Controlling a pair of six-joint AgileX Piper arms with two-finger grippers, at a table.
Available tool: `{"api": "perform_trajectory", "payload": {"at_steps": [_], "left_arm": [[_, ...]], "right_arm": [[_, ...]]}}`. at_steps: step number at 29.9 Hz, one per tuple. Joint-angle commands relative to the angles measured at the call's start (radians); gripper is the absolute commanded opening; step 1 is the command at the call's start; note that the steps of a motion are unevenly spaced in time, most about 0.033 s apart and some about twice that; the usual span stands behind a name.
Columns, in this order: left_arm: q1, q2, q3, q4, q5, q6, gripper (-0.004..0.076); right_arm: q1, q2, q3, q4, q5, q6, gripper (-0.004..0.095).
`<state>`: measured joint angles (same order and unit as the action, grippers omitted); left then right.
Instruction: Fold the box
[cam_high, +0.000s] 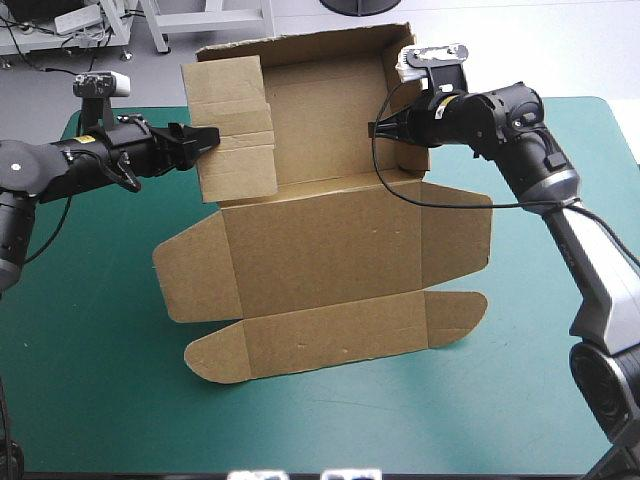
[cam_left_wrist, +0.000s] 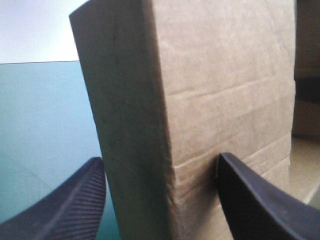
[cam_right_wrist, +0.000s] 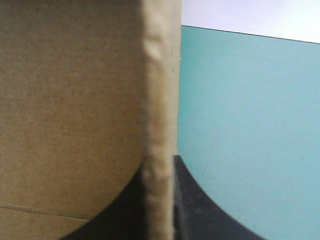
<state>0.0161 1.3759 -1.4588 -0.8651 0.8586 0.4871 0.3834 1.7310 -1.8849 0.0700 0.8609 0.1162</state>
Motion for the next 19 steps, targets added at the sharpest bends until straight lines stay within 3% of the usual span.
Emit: {"api": "perform_trajectory", "payload": {"at_steps": [1,5,19], "left_arm": [[-0.07,-0.031,-0.025,0.074,-0.124,-0.046,0.0435],[-0.154,-0.022,-0.025,0.243,-0.2,-0.147,0.0406],[-0.212,0.001,-0.025,0.591,-0.257,-0.473,0.0405]], "right_arm": [[0.004,-0.04,-0.033,0.015,-0.081,0.022,-0.0023],[0.029,-0.037,-0.033,0.002,-0.102,0.06,-0.0023],[0.081,-0.05,-0.033,0.04,-0.135,0.098,-0.0023]]}}
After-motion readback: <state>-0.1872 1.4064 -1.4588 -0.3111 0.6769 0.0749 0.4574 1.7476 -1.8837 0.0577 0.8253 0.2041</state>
